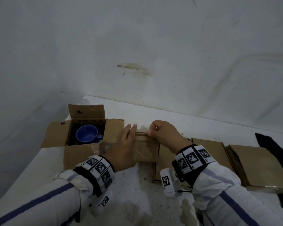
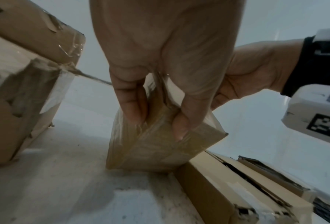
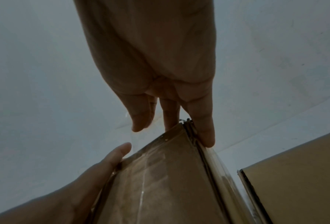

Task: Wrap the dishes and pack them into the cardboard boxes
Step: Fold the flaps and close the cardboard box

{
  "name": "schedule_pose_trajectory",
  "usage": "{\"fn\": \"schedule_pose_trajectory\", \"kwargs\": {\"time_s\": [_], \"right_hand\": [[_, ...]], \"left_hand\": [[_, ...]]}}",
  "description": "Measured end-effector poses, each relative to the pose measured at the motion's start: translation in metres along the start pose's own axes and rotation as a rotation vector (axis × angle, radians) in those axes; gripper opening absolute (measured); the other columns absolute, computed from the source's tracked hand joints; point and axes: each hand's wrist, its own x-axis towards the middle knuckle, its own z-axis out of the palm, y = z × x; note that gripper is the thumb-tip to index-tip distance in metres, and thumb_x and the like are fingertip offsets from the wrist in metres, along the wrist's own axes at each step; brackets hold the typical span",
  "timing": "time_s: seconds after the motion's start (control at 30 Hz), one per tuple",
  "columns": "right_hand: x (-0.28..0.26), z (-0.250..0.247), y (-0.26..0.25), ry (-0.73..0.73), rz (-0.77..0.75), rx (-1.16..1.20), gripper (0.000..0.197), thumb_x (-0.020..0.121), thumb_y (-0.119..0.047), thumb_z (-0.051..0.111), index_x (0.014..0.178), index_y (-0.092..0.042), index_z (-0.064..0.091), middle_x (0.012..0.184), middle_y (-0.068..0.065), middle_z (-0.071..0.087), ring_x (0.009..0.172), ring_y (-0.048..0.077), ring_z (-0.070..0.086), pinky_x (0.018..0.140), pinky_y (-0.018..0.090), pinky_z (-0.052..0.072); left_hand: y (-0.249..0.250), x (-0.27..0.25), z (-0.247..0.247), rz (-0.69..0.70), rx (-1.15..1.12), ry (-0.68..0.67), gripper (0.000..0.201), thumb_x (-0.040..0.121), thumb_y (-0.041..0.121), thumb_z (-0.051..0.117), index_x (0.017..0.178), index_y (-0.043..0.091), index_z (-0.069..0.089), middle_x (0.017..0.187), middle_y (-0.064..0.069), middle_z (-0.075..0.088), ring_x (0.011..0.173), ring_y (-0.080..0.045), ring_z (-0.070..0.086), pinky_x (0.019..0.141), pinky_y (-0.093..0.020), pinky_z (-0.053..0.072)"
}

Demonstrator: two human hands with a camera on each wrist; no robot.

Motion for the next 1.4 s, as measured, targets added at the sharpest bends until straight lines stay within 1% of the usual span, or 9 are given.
{"fn": "schedule_pose_trajectory", "kwargs": {"time_s": [0.27, 0.7, 0.8, 0.9, 1.0, 1.1, 1.23, 1.33, 1.4], "right_hand": [[0.001, -0.001, -0.004, 0.017, 0.005, -0.04, 0.009, 0.094, -0.022, 0.049, 0.089, -0.016, 0.052, 0.104, 0.007, 0.061, 0.096, 0.022, 0.053, 0.081, 0.036, 0.046], [0.003, 0.017, -0.001, -0.002, -0.071, -0.281, 0.009, 0.094, -0.016, 0.047, 0.095, -0.013, 0.055, 0.091, 0.006, 0.058, 0.083, 0.021, 0.052, 0.068, 0.029, 0.04], [0.007, 0.029, 0.011, 0.046, -0.179, -0.455, 0.009, 0.091, -0.013, 0.049, 0.092, -0.011, 0.058, 0.102, 0.008, 0.061, 0.097, 0.025, 0.055, 0.088, 0.031, 0.042], [0.016, 0.036, 0.021, 0.082, -0.334, -0.596, 0.016, 0.086, -0.01, 0.055, 0.098, -0.01, 0.065, 0.125, 0.01, 0.061, 0.126, 0.033, 0.049, 0.108, 0.052, 0.034], [0.008, 0.033, 0.015, -0.01, -0.416, -0.728, 0.032, 0.092, -0.008, 0.05, 0.122, -0.005, 0.057, 0.137, 0.008, 0.05, 0.139, 0.033, 0.03, 0.111, 0.044, 0.03], [-0.001, 0.034, 0.014, 0.053, -0.527, -0.732, 0.034, 0.09, -0.006, 0.051, 0.122, 0.001, 0.058, 0.131, 0.016, 0.054, 0.129, 0.035, 0.043, 0.108, 0.039, 0.037], [-0.01, 0.035, 0.014, -0.157, -0.391, -0.647, 0.034, 0.094, -0.014, 0.046, 0.126, -0.006, 0.055, 0.129, 0.013, 0.054, 0.121, 0.03, 0.049, 0.099, 0.034, 0.038], [-0.004, 0.025, 0.008, -0.022, -0.329, -0.406, 0.02, 0.09, -0.013, 0.048, 0.099, -0.007, 0.064, 0.096, 0.01, 0.066, 0.089, 0.027, 0.06, 0.074, 0.032, 0.046], [0.008, 0.023, 0.011, 0.162, -0.247, -0.298, 0.022, 0.089, -0.02, 0.052, 0.107, -0.012, 0.061, 0.107, 0.007, 0.062, 0.1, 0.024, 0.056, 0.084, 0.034, 0.046]], "left_hand": [[0.003, 0.011, -0.021, 0.03, 0.08, -0.081, 0.117, 0.061, 0.019, 0.083, 0.149, 0.02, 0.006, 0.154, 0.0, 0.0, 0.13, -0.028, 0.038, 0.085, -0.027, 0.045], [0.001, 0.032, -0.033, 0.011, 0.241, -0.189, 0.118, 0.056, 0.025, 0.086, 0.146, 0.019, 0.011, 0.135, -0.004, 0.027, 0.114, -0.023, 0.046, 0.08, -0.027, 0.047], [0.0, 0.036, -0.034, -0.008, 0.23, -0.202, 0.118, 0.056, 0.026, 0.087, 0.146, 0.019, 0.011, 0.136, -0.004, 0.026, 0.118, -0.024, 0.045, 0.084, -0.028, 0.048], [0.0, 0.04, -0.037, -0.032, 0.224, -0.222, 0.119, 0.056, 0.028, 0.087, 0.147, 0.019, 0.011, 0.138, -0.004, 0.027, 0.121, -0.024, 0.043, 0.09, -0.033, 0.049], [0.001, 0.045, -0.04, -0.056, 0.23, -0.245, 0.117, 0.057, 0.028, 0.085, 0.147, 0.017, 0.012, 0.139, -0.005, 0.027, 0.123, -0.024, 0.04, 0.094, -0.035, 0.048], [0.004, 0.051, -0.043, -0.093, 0.246, -0.266, 0.109, 0.06, 0.027, 0.082, 0.145, 0.013, 0.015, 0.137, -0.007, 0.029, 0.121, -0.024, 0.041, 0.09, -0.034, 0.048], [0.004, 0.054, -0.044, -0.107, 0.249, -0.296, 0.104, 0.061, 0.025, 0.082, 0.143, 0.013, 0.019, 0.136, -0.008, 0.029, 0.118, -0.026, 0.044, 0.09, -0.037, 0.05], [0.003, 0.053, -0.042, -0.089, 0.259, -0.286, 0.103, 0.063, 0.027, 0.081, 0.143, 0.014, 0.018, 0.137, -0.007, 0.028, 0.119, -0.026, 0.043, 0.091, -0.036, 0.048], [0.002, 0.052, -0.04, -0.079, 0.263, -0.271, 0.105, 0.063, 0.028, 0.081, 0.144, 0.014, 0.016, 0.136, -0.006, 0.028, 0.119, -0.025, 0.043, 0.092, -0.035, 0.048]]}}
